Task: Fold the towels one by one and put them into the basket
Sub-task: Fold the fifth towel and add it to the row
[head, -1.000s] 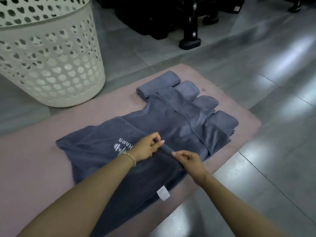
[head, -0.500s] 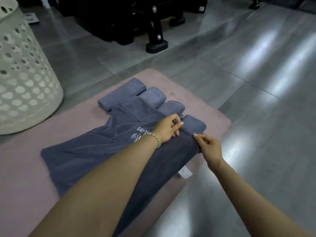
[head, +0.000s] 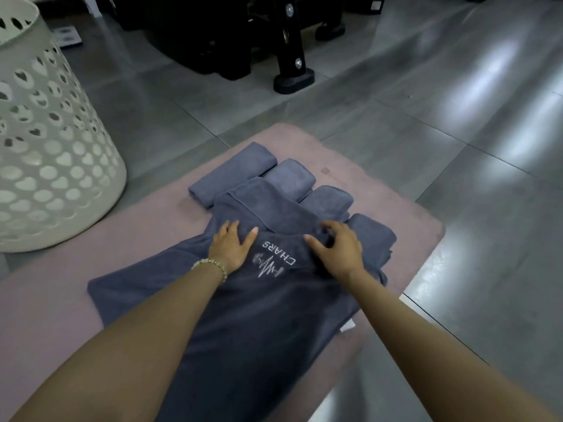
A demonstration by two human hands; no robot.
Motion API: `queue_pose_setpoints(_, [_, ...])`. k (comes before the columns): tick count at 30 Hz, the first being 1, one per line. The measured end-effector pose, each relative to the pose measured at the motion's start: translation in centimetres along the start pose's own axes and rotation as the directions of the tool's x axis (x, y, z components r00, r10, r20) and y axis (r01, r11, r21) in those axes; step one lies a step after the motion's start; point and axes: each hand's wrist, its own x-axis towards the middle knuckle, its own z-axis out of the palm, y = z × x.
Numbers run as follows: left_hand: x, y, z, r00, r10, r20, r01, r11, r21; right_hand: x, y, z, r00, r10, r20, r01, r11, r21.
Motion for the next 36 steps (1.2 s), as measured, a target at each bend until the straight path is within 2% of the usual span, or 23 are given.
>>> queue_pose_setpoints(2, [0.8, -1.0, -0.4, 0.999, -0.044, 0.023, 0.046, 0.994, -0.097, 0.4, -1.3, 1.3, 0.997, -0.063, 0.043, 0.065, 0.997, -0.044])
queue_pose_setpoints(5, [1.3, -1.7, -0.5, 0.982, -0.187, 0.018, 0.185, 0.945, -0.271, 0.7, -2.6, 2.6, 0.983, -0.135, 0.127, 0.151, 0.980, -0.128])
queue_pose_setpoints(6, [1.5, -2.0, -0.5, 0.977, -0.208, 0.049, 0.214, 0.937, -0.278, 1.0, -2.8, 2.7, 0.981, -0.126, 0.149, 0.150, 0.974, -0.168])
queue_pose_setpoints(8, [1.3, -2.1, -1.0, 0.970, -0.190, 0.152, 0.216, 0.960, -0.179, 1.6, -3.0, 2.8, 0.978, -0.095, 0.185, 0.142, 0.955, -0.260])
queue_pose_setpoints(10, [1.3, -2.1, -1.8, 0.963, -0.127, 0.238, 0.157, 0.981, -0.114, 2.4, -3.2, 2.7, 0.970, -0.067, 0.233, 0.138, 0.943, -0.303])
queue_pose_setpoints(11, [1.5, -2.0, -2.2, 0.970, -0.076, 0.231, 0.109, 0.985, -0.136, 2.7, -3.3, 2.5, 0.964, -0.056, 0.261, 0.137, 0.943, -0.303])
queue_pose_setpoints(14, [2.4, -0.8, -4.2, 0.997, 0.078, 0.005, -0.075, 0.967, -0.242, 3.2, -3.2, 2.6, 0.928, -0.081, 0.363, 0.157, 0.970, -0.184])
queue_pose_setpoints(16, [3.4, 0.9, -5.7, 0.980, 0.134, -0.144, -0.173, 0.935, -0.309, 3.4, -3.0, 2.8, 0.917, -0.132, 0.376, 0.127, 0.991, 0.039])
queue_pose_setpoints(18, [4.3, 3.0, -7.1, 0.944, 0.179, -0.276, -0.274, 0.893, -0.356, 3.7, -3.2, 2.7, 0.963, -0.172, 0.207, 0.132, 0.972, 0.195])
queue_pose_setpoints(20, [5.8, 3.6, -7.6, 0.931, 0.122, -0.344, -0.270, 0.864, -0.425, 4.1, -3.4, 2.4, 0.994, -0.107, 0.022, 0.101, 0.976, 0.194])
queue_pose_setpoints(22, [7.0, 1.9, -7.1, 0.957, -0.051, -0.285, -0.081, 0.898, -0.433, 4.2, -3.4, 2.2, 1.000, -0.010, -0.002, 0.010, 0.994, 0.105])
queue_pose_setpoints(24, [6.9, -1.3, -6.0, 0.972, -0.214, -0.098, 0.176, 0.936, -0.305, 4.2, -3.4, 2.5, 0.997, 0.047, 0.066, -0.045, 0.999, -0.020])
queue_pose_setpoints(26, [5.6, -4.2, -4.7, 0.944, -0.308, 0.118, 0.323, 0.935, -0.145, 4.1, -3.9, 2.7, 0.993, 0.060, 0.102, -0.050, 0.994, -0.101])
queue_pose_setpoints(27, [5.1, -5.4, -4.3, 0.935, -0.312, 0.168, 0.330, 0.939, -0.093, 4.2, -4.3, 2.7, 0.992, 0.064, 0.108, -0.051, 0.992, -0.119])
queue_pose_setpoints(29, [4.6, -6.6, -3.7, 0.953, -0.264, 0.151, 0.272, 0.962, -0.034, 4.5, -5.2, 2.4, 0.987, 0.078, 0.143, -0.053, 0.983, -0.176])
queue_pose_setpoints(30, [4.5, -6.7, -3.6, 0.960, -0.239, 0.148, 0.250, 0.966, -0.063, 4.5, -5.5, 2.2, 0.981, 0.084, 0.176, -0.045, 0.976, -0.214])
queue_pose_setpoints(33, [3.8, -4.9, -4.0, 0.977, -0.156, 0.147, 0.200, 0.906, -0.373, 4.2, -6.4, 2.1, 0.974, 0.041, 0.224, 0.016, 0.968, -0.250])
queue_pose_setpoints(35, [2.9, -3.9, -5.0, 0.985, -0.157, 0.076, 0.174, 0.841, -0.512, 3.6, -6.8, 2.4, 0.977, -0.054, 0.208, 0.090, 0.981, -0.169])
queue_pose_setpoints(36, [2.2, -3.6, -5.8, 0.985, -0.155, 0.078, 0.173, 0.831, -0.529, 3.2, -7.1, 2.4, 0.974, -0.074, 0.214, 0.096, 0.991, -0.095])
